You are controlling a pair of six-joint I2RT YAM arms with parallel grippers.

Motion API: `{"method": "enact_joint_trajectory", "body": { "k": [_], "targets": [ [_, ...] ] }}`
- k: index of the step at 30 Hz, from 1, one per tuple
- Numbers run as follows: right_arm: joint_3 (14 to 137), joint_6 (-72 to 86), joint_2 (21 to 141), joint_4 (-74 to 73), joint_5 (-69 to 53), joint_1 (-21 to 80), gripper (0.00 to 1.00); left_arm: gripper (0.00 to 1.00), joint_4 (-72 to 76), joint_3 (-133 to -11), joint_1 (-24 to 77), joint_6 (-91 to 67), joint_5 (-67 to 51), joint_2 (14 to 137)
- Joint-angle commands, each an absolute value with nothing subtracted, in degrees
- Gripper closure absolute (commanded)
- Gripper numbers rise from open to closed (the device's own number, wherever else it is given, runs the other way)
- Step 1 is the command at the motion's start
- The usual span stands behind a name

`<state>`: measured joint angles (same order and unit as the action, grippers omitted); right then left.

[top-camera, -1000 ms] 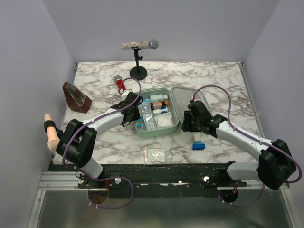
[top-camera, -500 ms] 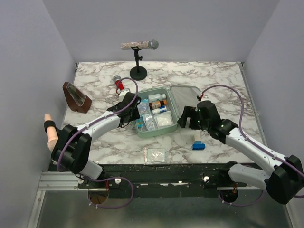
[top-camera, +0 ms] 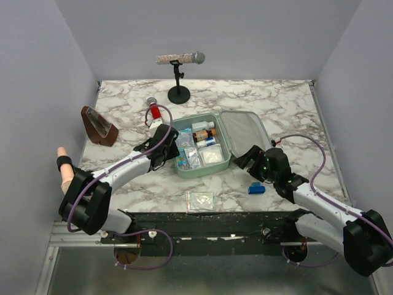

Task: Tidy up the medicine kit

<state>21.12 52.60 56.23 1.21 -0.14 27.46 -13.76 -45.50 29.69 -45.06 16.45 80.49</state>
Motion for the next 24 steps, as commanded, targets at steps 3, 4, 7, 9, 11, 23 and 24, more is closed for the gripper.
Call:
{"method": "enact_joint_trajectory", "body": {
  "k": [3, 4, 7, 9, 11, 23, 24],
  "targets": [
    [16.62, 64.94, 58.62, 16.42, 5.79, 26.98, 0.00, 0.42, -11.86, -43.51, 29.44, -47.02, 16.61, 77.26],
    [16.09, 65.73, 59.06, 18.52, 6.76, 26.90, 0.00, 0.42, -11.78, -43.16, 29.44, -46.93, 16.70, 77.08],
    [15.99, 66.53, 60.73, 22.49, 7.73, 26.28, 0.00, 0.42, -11.60, -42.19, 29.44, -46.76, 16.79, 77.25],
    [17.40, 66.01, 62.57, 22.59, 8.00, 25.67, 0.00, 0.42, -11.69, -42.01, 29.44, -46.76, 16.87, 78.04],
    [18.10, 65.92, 64.76, 23.64, 6.60, 24.00, 0.00, 0.42, -12.04, -42.27, 29.44, -46.32, 16.79, 79.10],
    [24.08, 44.40, 62.41, 31.02, 2.64, 21.18, 0.00, 0.43, -12.74, -42.80, 29.53, -44.03, 16.26, 82.00],
    [24.34, 42.99, 61.79, 31.98, 1.94, 21.27, 0.00, 0.43, -13.01, -42.98, 29.53, -44.03, 16.35, 82.44]
  ]
}}
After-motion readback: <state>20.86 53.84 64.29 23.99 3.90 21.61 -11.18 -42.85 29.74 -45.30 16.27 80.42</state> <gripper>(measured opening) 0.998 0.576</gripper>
